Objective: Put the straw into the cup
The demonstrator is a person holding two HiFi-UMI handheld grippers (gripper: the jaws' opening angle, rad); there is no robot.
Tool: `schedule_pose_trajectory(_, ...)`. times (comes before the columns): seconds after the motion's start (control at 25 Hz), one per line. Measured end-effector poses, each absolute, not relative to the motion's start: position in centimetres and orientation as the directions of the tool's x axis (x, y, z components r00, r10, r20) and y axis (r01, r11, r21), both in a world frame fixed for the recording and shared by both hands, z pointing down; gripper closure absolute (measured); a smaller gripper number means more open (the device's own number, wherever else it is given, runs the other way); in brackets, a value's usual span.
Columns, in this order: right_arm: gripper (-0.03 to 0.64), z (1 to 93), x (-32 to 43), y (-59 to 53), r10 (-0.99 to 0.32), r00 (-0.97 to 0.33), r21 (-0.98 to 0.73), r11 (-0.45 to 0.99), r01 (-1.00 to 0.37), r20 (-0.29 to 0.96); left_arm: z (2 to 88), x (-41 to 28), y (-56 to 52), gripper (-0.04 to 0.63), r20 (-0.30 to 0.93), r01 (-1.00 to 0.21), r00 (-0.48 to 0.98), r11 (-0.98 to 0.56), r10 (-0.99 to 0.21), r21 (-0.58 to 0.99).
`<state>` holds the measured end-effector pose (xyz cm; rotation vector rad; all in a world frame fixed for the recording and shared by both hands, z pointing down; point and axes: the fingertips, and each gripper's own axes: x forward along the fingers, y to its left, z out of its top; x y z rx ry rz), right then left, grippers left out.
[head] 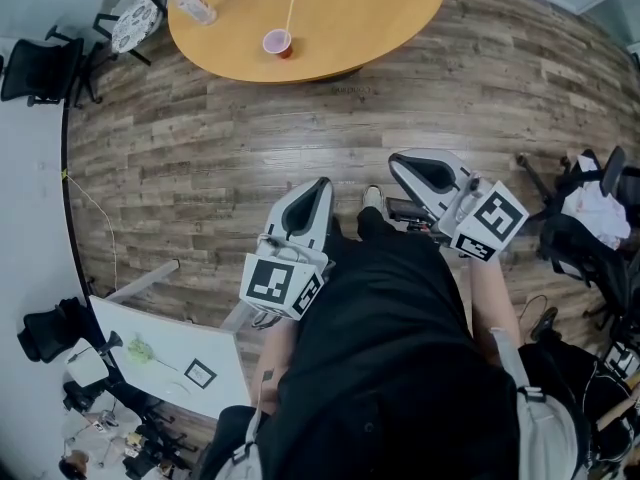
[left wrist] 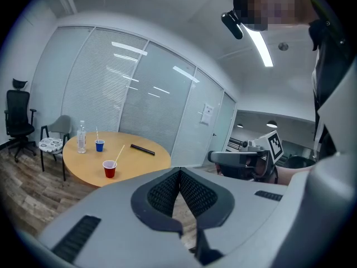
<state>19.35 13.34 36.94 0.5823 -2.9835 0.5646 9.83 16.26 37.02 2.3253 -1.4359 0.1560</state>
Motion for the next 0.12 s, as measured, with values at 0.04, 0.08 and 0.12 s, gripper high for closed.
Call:
schedule_pose_trajectory(0.04, 0.6, 36.99, 19.48, 13.31, -0.357, -0.927, -0.341, 0.862, -0.375, 0.118, 37.07, 9.9, 16.29, 0.583, 0.299, -0.877, 0.466, -0.392, -0.833, 0.277)
schedule_pose_trajectory(0.08, 0.6, 37.03, 19.61, 13.28, -0.359, -0.926, -0.341, 0.861, -0.378, 0.119, 37.13, 9.96, 16.34, 0.583, 0.299, -0.877, 0.467, -0.392, -0.832, 0.277)
schedule_pose_trajectory(0.12, 0.6, 37.06, 19.76, 13.25, -0.362, -0.924, -0.34, 0.86, -0.381, 0.12, 37.21, 10.02, 16.4, 0.583, 0.298, -0.877, 0.467, -0.393, -0.832, 0.277)
